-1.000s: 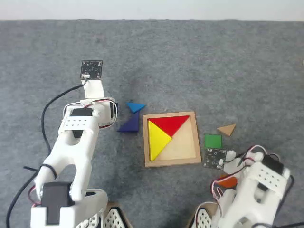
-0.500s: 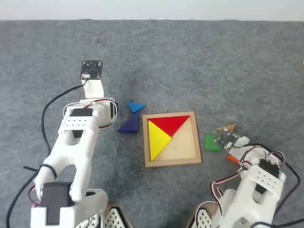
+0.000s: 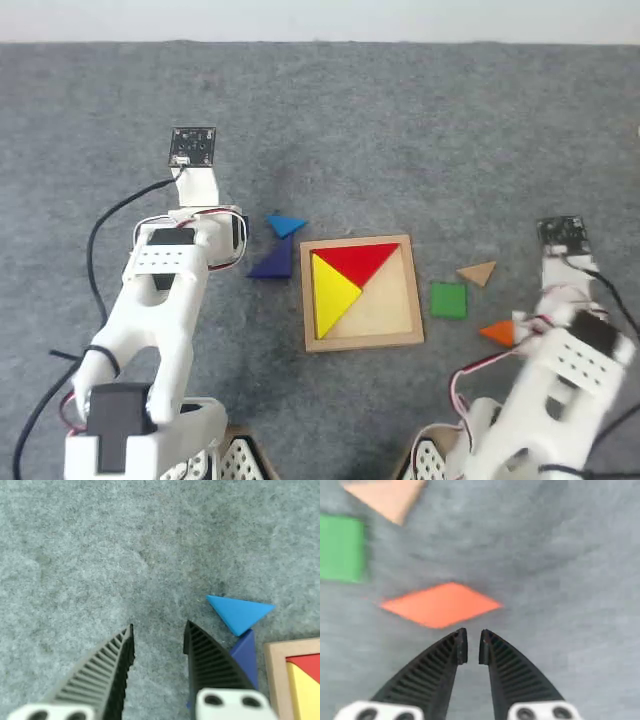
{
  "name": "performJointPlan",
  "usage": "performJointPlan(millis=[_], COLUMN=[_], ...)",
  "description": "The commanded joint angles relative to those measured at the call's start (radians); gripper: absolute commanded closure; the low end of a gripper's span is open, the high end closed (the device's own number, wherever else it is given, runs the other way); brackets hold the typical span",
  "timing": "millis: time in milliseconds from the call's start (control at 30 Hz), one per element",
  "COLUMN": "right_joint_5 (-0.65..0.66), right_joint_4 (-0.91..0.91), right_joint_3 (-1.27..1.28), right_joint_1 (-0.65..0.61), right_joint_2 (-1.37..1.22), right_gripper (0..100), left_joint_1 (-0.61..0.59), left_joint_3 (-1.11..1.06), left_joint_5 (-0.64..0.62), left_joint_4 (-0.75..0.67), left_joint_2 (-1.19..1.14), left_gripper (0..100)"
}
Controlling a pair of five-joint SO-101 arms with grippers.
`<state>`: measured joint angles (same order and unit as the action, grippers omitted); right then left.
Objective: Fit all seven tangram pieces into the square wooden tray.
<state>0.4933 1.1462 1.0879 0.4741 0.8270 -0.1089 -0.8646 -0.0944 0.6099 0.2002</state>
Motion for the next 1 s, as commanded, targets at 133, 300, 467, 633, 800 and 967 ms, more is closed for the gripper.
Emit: performJointPlan(millis=[133, 300, 467, 633, 800, 967], right_joint_5=[-0.583, -0.927, -1.045, -1.045, -1.043, -1.043], right_joint_4=[-0.142, -0.143, -0.159, -0.254, -0.268, -0.269], right_joint_3=[-0.034, -0.031, -0.04, -0.038, -0.061, -0.072], right_joint_1=[-0.137, -0.136, -0.209, -0.225, -0.223, -0.171], right_joint_2=[-0.073, -0.189, -0.337, -0.458, -0.499, -0.493], right_gripper=[85.9, 67.6, 61.5, 61.5, 61.5, 61.5], left_joint_1=[0.005, 0.006, 0.0, 0.0, 0.0, 0.0], left_joint_3=[0.005, 0.005, -0.018, -0.022, -0.022, -0.022], left_joint_5=[0.02, 0.02, 0.02, 0.021, 0.021, 0.021], left_joint_4=[-0.021, -0.021, -0.084, -0.097, -0.098, -0.098], left_joint_2=[0.043, 0.043, 0.043, 0.043, 0.043, 0.043], left_gripper=[84, 84, 84, 84, 84, 84])
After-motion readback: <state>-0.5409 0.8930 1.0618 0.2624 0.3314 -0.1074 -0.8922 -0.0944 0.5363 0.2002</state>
